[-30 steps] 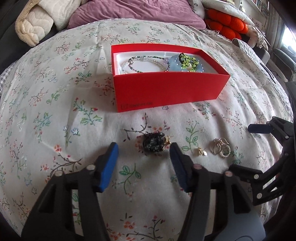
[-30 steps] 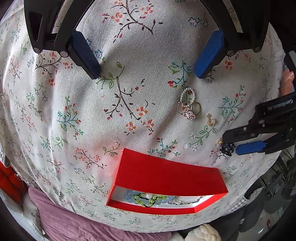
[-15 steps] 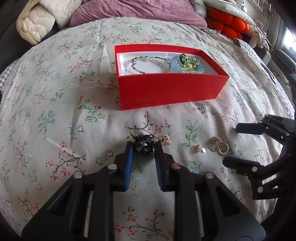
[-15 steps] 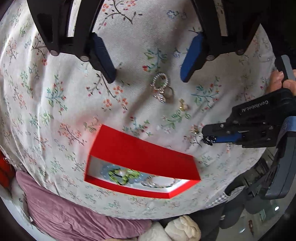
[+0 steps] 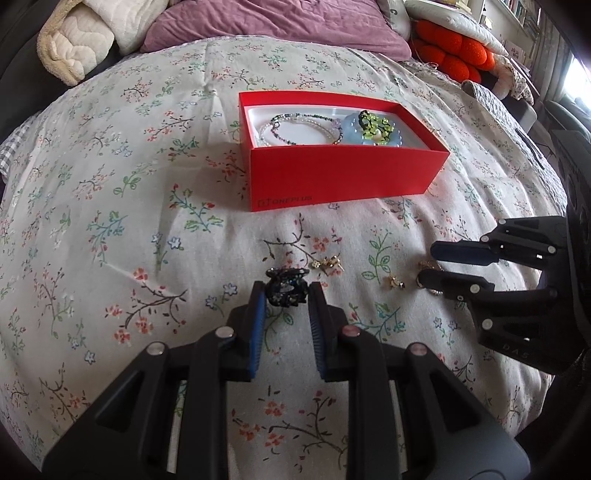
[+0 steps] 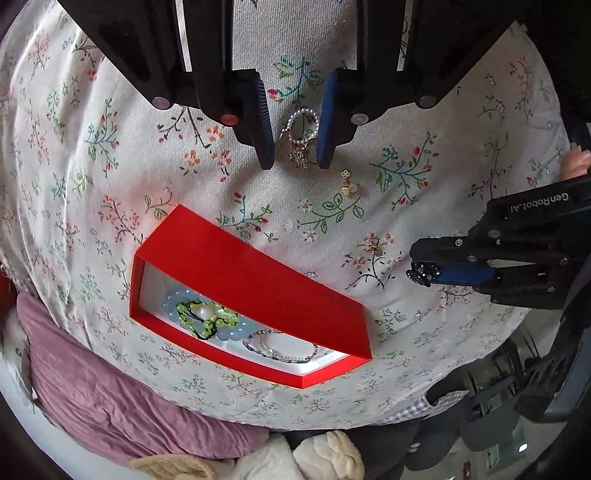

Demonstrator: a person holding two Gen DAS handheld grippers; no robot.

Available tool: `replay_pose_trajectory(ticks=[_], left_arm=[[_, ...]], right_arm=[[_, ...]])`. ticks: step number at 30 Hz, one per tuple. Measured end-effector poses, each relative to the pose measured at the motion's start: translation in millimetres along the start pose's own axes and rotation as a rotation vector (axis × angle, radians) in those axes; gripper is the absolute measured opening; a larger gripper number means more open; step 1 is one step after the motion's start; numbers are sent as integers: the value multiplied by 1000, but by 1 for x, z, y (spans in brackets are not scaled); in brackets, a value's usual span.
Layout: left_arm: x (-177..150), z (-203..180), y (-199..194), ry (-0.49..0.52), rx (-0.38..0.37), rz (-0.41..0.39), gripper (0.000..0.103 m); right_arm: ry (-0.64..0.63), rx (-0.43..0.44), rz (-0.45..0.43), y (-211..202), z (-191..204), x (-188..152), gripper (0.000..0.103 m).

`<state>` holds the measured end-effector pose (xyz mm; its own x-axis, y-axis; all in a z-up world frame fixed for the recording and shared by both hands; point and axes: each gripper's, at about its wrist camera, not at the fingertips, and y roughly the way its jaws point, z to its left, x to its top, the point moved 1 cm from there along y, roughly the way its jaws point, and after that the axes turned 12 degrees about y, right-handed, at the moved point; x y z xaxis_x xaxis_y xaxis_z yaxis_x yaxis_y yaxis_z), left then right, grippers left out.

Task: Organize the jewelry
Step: 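Carry the black ring into the box with the left gripper while the right grasps and carries the earring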

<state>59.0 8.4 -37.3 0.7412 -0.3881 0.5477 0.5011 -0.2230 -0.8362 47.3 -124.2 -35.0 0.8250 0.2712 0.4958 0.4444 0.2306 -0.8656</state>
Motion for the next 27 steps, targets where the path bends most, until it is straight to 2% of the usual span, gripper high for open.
replay_pose_trajectory(ticks=[4, 16, 27], left_arm=[[0, -1, 0, 5, -3, 1, 25], [3, 3, -5, -21, -8, 13, 25], [8, 21, -16, -123, -53, 13, 25]], right_arm=[[-50, -7, 0, 3, 11, -1, 14], [-54, 4, 1, -2, 20, 6, 11], [90, 112, -29, -33, 7, 25, 11]])
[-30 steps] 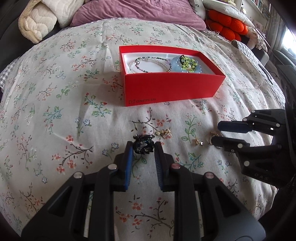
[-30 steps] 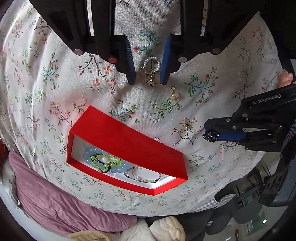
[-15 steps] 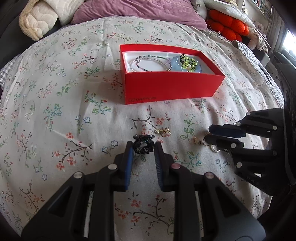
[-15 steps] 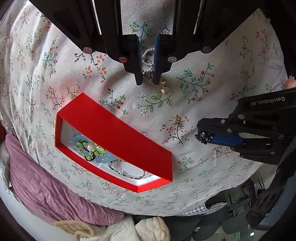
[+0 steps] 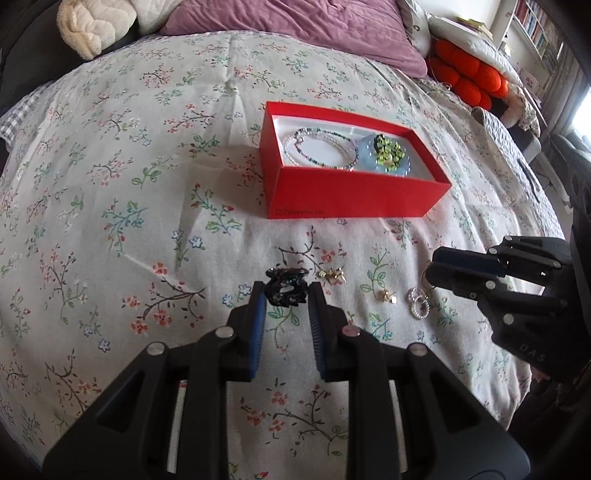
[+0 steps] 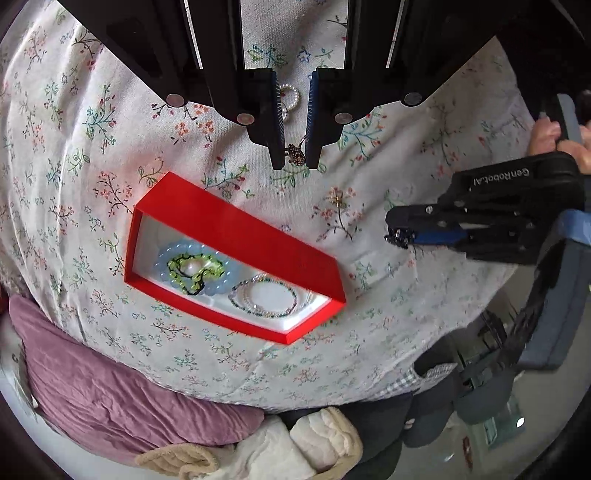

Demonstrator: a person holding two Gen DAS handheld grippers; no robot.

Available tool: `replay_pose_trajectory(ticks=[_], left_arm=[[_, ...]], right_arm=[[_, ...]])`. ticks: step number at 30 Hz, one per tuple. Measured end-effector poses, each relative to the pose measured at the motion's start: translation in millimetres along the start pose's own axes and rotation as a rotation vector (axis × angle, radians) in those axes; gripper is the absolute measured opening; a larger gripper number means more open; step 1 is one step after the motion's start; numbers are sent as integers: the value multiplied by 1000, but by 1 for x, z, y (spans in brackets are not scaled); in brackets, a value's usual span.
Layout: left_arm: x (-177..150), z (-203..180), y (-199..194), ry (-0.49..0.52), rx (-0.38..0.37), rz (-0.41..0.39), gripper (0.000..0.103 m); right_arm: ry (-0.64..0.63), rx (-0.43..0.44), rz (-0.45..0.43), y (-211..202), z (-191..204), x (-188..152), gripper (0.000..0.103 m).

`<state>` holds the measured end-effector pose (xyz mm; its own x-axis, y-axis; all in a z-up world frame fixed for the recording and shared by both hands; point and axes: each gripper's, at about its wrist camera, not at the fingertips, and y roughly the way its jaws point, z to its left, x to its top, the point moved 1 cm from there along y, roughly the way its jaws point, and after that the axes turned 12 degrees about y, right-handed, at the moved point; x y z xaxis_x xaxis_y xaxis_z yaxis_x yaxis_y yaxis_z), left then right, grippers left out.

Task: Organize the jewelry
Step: 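Carry the black ring into the box with the left gripper while the right grasps and carries the earring, then open both grippers to release the ring and earring in the box, withdraw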

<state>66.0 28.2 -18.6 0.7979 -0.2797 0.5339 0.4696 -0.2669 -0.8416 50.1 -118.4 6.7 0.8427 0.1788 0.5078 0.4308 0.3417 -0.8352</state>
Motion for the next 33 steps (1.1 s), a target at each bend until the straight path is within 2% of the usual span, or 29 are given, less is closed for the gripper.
replay_pose_trajectory(ticks=[10, 24, 33], left_arm=[[24, 4, -12, -32, -42, -39, 25], [68, -8, 9, -35, -40, -75, 25], [90, -20, 29, -19, -18, -87, 25]], right_arm=[[212, 136, -49, -26, -36, 29, 11], [369, 102, -134, -20, -64, 61, 11], [434, 74, -132, -2, -85, 69, 11]])
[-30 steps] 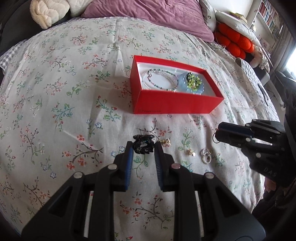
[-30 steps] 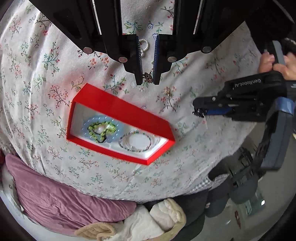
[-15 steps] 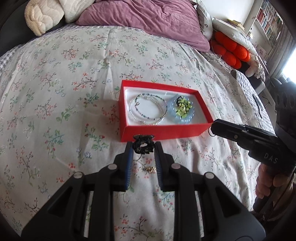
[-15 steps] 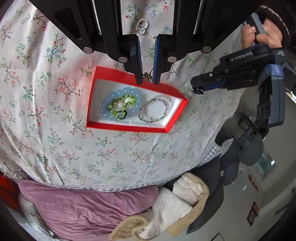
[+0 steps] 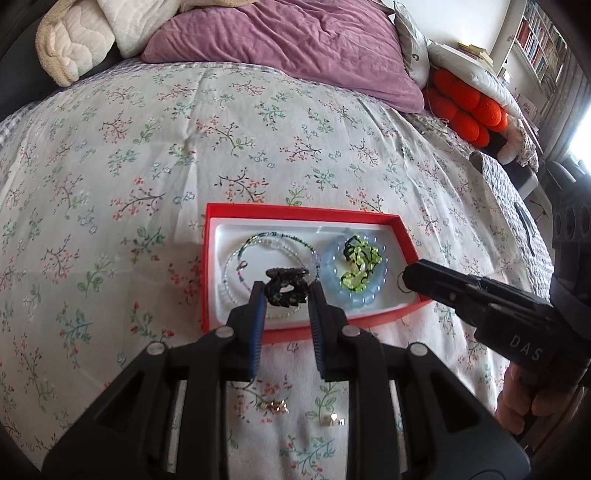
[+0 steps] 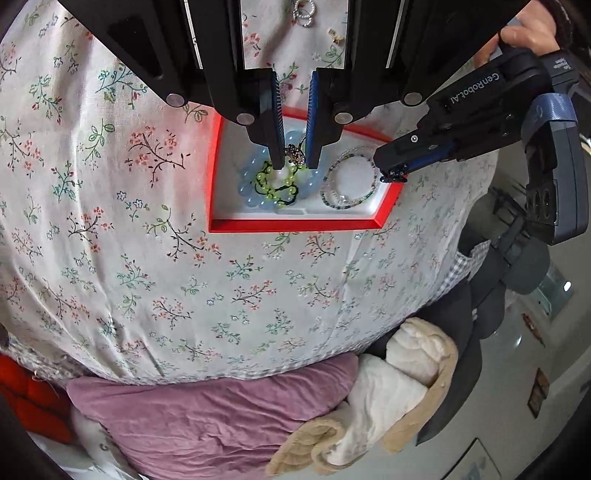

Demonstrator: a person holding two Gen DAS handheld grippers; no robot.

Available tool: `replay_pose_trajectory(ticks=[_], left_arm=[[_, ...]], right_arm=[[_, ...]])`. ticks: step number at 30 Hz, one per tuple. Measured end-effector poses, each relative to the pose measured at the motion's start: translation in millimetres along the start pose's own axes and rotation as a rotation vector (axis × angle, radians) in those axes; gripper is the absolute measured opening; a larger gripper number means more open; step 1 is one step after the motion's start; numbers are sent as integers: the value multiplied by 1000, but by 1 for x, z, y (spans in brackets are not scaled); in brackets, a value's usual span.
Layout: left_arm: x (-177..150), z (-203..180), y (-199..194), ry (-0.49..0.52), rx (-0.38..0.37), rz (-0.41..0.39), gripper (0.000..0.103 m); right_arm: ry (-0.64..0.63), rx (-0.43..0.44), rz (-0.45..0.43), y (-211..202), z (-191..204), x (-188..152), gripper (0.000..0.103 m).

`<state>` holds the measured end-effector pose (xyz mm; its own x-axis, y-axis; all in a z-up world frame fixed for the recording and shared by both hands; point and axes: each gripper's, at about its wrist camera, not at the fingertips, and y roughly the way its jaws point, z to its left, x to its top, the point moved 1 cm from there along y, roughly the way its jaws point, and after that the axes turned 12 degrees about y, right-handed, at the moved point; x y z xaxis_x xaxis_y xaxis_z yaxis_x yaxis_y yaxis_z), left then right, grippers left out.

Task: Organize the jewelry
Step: 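Open both grippers to release the ring and earring in the box, withdraw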

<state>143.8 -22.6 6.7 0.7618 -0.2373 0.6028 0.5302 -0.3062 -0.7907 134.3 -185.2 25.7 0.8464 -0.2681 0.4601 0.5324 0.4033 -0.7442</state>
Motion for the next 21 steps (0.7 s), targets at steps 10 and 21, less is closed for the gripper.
replay_pose_trajectory(ticks=[10, 21], left_arm=[[3, 0, 10, 16, 23, -13, 37], [2, -1, -14, 29, 71, -35, 74]], right_arm=[[51, -16, 14, 6, -12, 8, 16], [24, -44, 5, -5, -8, 8, 18]])
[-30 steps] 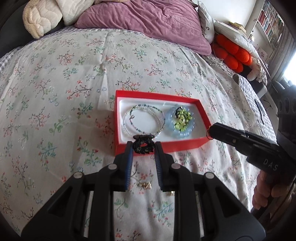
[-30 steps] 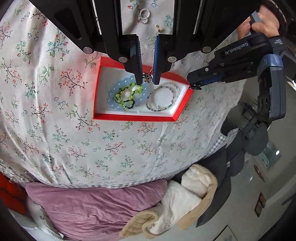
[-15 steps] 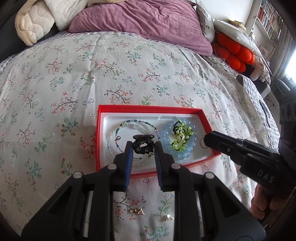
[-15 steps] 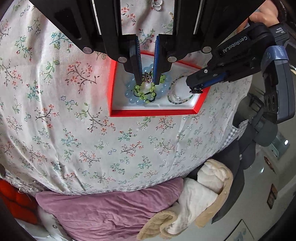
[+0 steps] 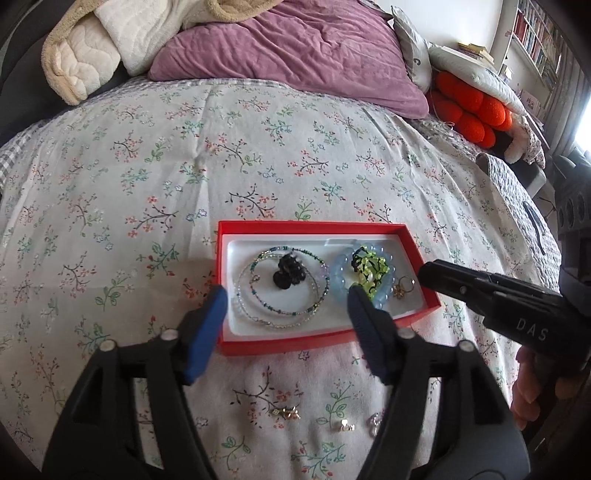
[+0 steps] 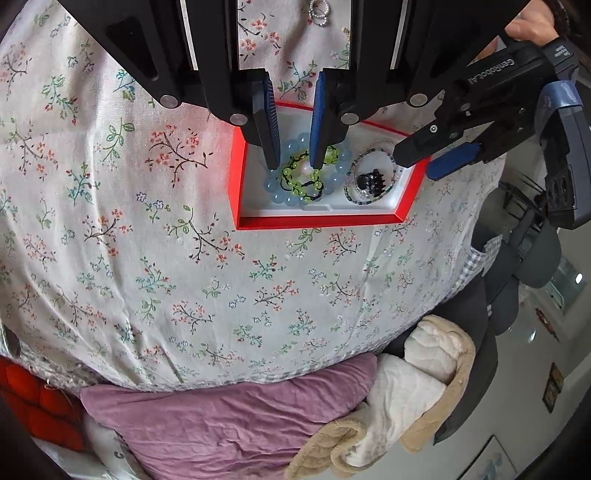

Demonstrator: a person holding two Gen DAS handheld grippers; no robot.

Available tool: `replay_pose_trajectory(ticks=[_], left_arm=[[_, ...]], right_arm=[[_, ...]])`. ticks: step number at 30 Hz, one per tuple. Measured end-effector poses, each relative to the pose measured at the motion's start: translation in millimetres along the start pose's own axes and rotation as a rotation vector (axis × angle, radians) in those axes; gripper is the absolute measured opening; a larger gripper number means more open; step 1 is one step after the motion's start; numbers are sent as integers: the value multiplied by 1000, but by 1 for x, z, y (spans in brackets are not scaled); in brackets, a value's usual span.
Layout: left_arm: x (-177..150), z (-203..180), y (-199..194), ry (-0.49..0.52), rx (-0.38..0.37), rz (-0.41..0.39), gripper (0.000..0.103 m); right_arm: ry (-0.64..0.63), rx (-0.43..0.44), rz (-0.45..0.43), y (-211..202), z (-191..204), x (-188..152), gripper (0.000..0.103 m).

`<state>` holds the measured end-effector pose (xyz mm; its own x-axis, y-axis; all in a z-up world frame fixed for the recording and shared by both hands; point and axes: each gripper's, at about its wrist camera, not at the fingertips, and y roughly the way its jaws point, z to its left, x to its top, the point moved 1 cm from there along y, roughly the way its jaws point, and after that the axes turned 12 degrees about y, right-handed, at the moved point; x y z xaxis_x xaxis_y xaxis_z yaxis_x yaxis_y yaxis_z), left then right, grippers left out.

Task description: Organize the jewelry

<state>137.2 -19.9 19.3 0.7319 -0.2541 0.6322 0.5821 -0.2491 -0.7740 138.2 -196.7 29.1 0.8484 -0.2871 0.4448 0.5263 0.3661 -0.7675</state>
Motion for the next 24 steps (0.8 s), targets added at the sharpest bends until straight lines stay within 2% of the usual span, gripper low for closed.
replay_pose_trajectory(ticks=[1, 3, 4, 6, 10, 14, 24], left_arm=[[-1, 0, -3, 3, 7, 2, 81], [-5, -1, -8, 14, 27, 12, 85], [-7, -1, -9, 18, 37, 26, 86], [-14, 0, -9, 24, 54, 59, 87], [-30, 2, -12, 30, 77, 108, 98], [-44, 4, -19, 37, 83, 128, 100], [-79, 13, -33, 35, 84, 169, 101]], right_arm=[[-5, 1, -3, -2, 1, -1, 24], [-16, -1, -12, -7, 3, -4, 54], [-16, 0, -23, -10, 3, -6, 74], [-31, -12, -32, -15, 4, -11, 74], [-62, -39, -21, -23, 5, -19, 76], [-108, -87, -40, -33, 4, -33, 87], [-192, -129, 15, -40, -3, -72, 87]])
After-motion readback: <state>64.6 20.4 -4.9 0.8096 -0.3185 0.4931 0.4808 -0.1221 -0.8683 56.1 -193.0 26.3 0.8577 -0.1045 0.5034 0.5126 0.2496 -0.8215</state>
